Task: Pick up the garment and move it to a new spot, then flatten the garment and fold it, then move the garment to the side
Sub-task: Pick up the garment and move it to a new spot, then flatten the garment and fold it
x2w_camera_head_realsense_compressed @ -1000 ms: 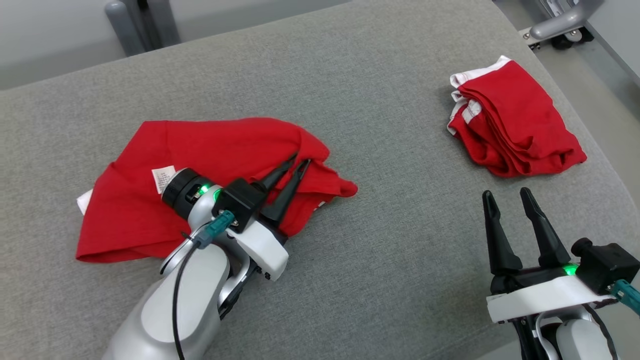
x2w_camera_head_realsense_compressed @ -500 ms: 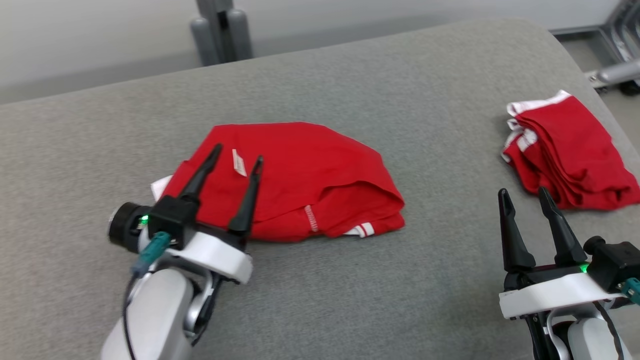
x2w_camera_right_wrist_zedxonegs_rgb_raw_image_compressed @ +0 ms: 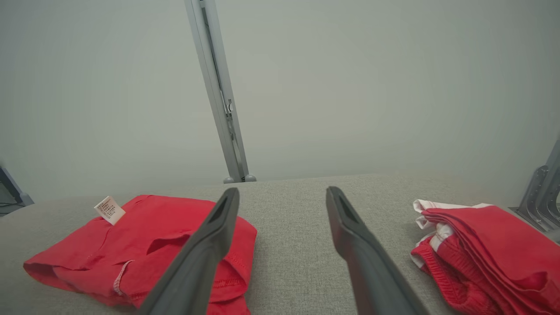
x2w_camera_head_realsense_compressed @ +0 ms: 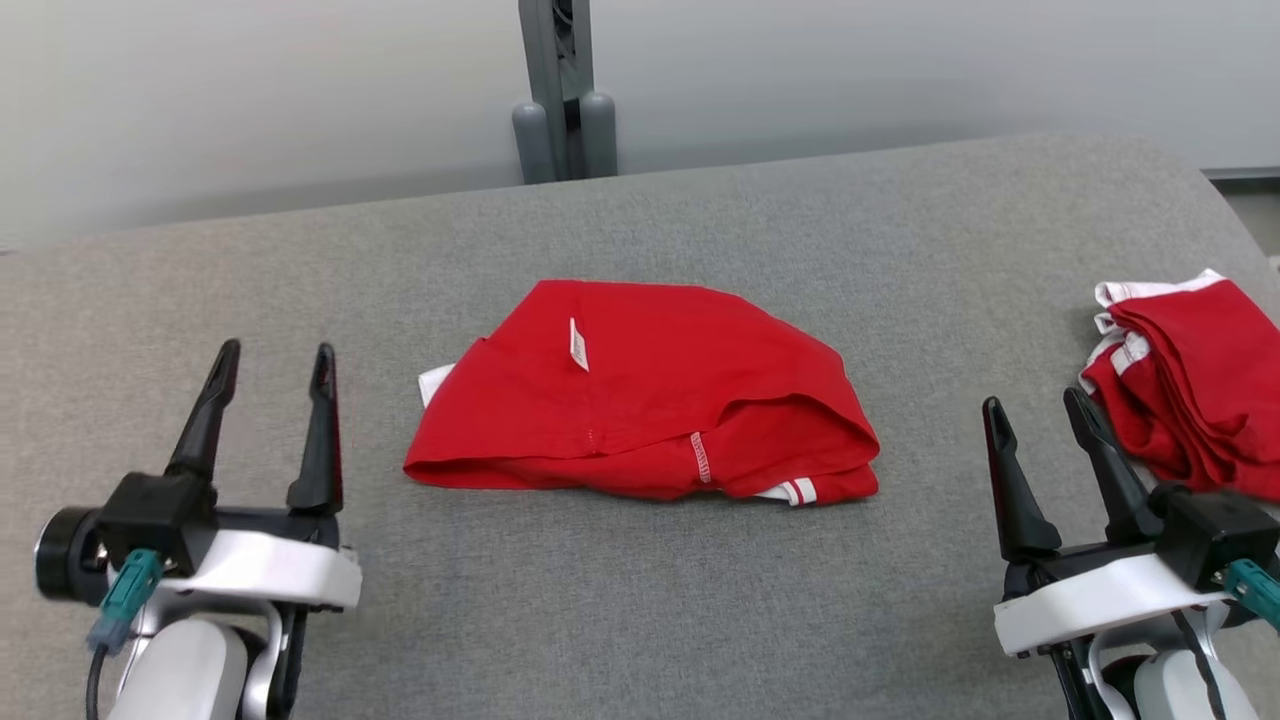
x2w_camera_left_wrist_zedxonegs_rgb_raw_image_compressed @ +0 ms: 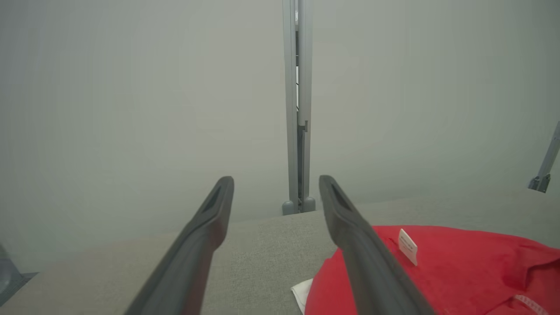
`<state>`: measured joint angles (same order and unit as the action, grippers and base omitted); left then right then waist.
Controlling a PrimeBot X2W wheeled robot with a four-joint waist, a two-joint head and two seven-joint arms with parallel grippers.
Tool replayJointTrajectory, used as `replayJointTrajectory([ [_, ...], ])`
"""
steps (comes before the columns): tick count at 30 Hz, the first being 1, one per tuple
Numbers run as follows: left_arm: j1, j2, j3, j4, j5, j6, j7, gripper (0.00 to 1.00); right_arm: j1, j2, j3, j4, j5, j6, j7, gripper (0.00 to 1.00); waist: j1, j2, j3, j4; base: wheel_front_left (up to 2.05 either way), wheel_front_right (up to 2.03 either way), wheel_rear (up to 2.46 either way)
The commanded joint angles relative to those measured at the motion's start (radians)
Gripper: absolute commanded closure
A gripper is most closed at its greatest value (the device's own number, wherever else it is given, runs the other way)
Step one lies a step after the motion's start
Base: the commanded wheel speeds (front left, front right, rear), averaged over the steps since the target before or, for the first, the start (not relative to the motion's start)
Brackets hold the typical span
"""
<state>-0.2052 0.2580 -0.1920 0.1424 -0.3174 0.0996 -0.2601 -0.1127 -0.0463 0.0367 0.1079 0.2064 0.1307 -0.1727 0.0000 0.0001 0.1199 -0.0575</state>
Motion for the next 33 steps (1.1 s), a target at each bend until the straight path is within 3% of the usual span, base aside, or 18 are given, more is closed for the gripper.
replayJointTrajectory([
  [1,0.021,0.007,0.011,-0.012,-0.001,0.009,-0.003,0.0,0.008,-0.007,-0.003,-0.008,-0.01,0.0,0.007,0.0,0.0,-0.0001,-0.016,0.01,0.0,0.0,0.0],
  [16,0.219,0.035,0.015,-0.162,0.005,0.078,0.063,0.0,0.119,-0.007,-0.024,-0.064,-0.026,0.0,0.058,0.0,0.0,-0.0001,-0.094,0.019,0.0,0.0,0.0],
  [33,0.248,0.042,-0.001,-0.193,0.002,0.1,0.091,0.0,0.137,-0.007,-0.039,-0.102,-0.023,0.0,0.083,0.0,0.0,-0.0001,-0.098,0.022,0.0,0.0,0.0],
])
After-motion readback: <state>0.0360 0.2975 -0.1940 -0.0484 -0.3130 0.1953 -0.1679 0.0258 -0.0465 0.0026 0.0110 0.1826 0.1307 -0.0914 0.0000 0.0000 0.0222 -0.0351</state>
